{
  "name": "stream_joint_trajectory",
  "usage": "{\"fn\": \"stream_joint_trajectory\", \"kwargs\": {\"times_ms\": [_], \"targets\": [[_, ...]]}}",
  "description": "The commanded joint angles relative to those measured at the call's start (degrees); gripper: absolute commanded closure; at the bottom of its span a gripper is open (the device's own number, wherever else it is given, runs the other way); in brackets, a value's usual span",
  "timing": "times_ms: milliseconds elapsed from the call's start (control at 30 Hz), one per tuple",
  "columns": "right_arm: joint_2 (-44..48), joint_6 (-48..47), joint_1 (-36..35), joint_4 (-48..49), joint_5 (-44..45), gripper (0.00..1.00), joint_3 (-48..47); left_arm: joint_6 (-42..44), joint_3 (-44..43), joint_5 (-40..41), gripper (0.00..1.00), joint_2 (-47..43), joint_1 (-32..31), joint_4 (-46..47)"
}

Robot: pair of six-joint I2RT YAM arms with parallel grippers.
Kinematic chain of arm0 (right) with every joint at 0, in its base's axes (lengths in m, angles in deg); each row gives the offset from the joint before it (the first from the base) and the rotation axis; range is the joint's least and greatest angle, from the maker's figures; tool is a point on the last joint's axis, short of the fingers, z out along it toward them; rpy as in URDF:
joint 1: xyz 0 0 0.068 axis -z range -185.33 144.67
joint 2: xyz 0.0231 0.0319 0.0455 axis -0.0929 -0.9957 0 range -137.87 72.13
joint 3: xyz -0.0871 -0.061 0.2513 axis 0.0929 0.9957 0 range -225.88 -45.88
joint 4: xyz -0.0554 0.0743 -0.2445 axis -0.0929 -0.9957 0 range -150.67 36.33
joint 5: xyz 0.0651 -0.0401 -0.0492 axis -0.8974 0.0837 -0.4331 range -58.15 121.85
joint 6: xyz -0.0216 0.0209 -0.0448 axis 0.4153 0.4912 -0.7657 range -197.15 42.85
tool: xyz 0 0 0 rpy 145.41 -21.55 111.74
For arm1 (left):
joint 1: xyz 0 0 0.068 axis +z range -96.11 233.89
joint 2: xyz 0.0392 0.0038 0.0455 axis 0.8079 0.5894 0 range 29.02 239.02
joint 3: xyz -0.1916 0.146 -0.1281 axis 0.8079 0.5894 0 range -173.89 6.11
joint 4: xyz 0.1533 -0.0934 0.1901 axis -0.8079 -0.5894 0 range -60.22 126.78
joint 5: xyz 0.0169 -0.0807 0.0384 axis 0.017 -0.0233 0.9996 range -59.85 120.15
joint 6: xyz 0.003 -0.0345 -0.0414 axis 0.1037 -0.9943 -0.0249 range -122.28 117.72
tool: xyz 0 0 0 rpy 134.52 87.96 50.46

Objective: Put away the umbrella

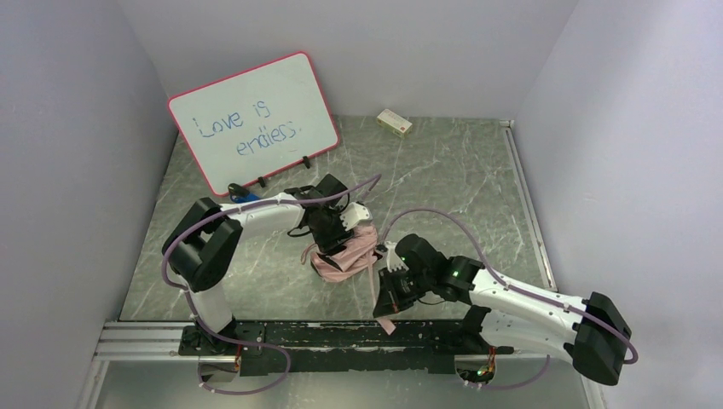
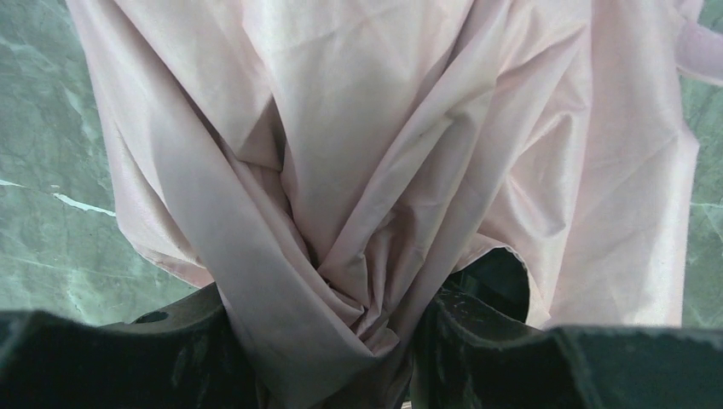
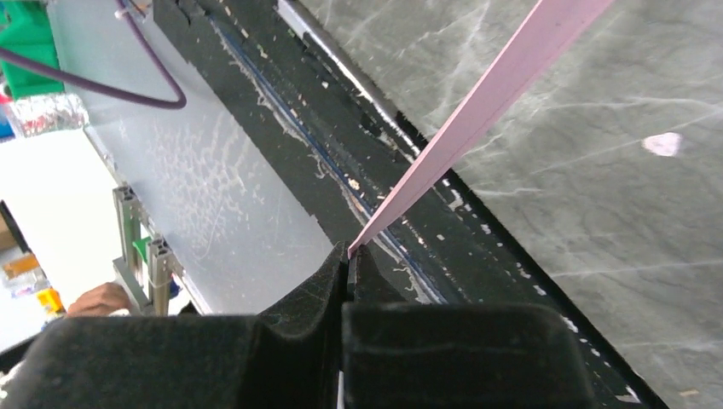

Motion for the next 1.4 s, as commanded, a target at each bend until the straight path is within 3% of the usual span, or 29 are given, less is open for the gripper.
{"fn": "stream_joint_trajectory", "kwargs": {"times_ms": [0,533,933,1267,1367], "targets": [[-0.65,1.87,-4.21,-0.21,-7.98,1.00,1.48,-0.84,-1.30,8.48,0.95,2.74,1.79,2.72],[-0.80,3.57,-11.23,-8.52,-2.15,1.00,0.06,-2.01,-4.63,20.39,0.95,4.44,4.49,4.32],[5.74,7.74,-12.09,-8.89,-3.17,1.00,1.18,-1.87,-3.44,23.08,0.95,4.29,5.90,6.12],[3.71,12.87,-12.08,-15.45,19.79,1.00,-5.20,-0.28,0.10,20.48,0.95,1.88,5.83,9.19],[7.32,13.99,-11.99,-10.10,18.20,1.00,-5.06,0.04,0.78,21.10,0.95,1.69,5.83,9.71]]}}
